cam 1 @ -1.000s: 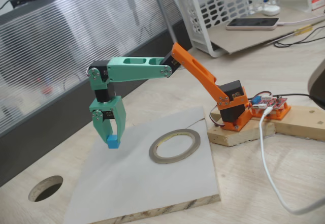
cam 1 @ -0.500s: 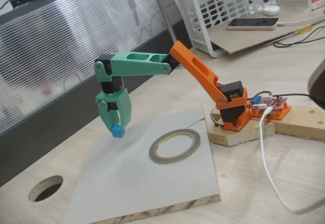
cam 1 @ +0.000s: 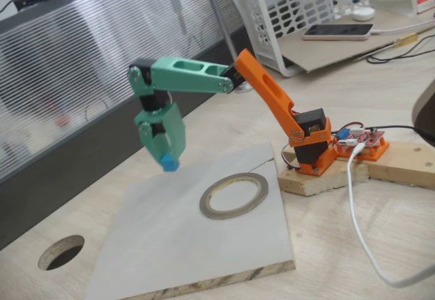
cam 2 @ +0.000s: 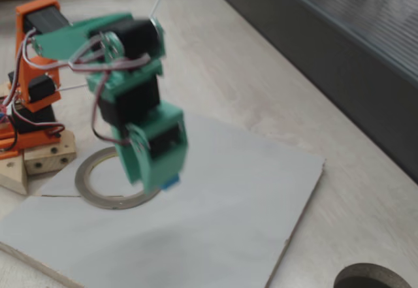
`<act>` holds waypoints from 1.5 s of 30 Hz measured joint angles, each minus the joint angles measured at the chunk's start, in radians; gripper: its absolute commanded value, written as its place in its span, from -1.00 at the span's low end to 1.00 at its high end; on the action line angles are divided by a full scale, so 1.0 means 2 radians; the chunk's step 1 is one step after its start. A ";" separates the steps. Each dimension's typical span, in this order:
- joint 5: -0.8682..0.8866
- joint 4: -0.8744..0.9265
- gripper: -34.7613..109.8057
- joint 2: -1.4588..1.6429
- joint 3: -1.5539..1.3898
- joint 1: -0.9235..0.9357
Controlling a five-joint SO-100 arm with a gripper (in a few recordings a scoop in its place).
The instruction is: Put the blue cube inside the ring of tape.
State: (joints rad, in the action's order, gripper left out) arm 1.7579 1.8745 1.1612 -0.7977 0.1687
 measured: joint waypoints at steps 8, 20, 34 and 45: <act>0.000 0.058 -0.30 0.025 0.000 0.000; 0.000 0.058 -0.30 0.106 -0.064 0.012; 0.000 0.058 -0.30 0.219 -0.304 0.025; 0.000 -0.159 -0.30 0.265 -0.534 0.022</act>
State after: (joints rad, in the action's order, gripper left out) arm 1.7579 1.5570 1.6904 -1.8653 0.2132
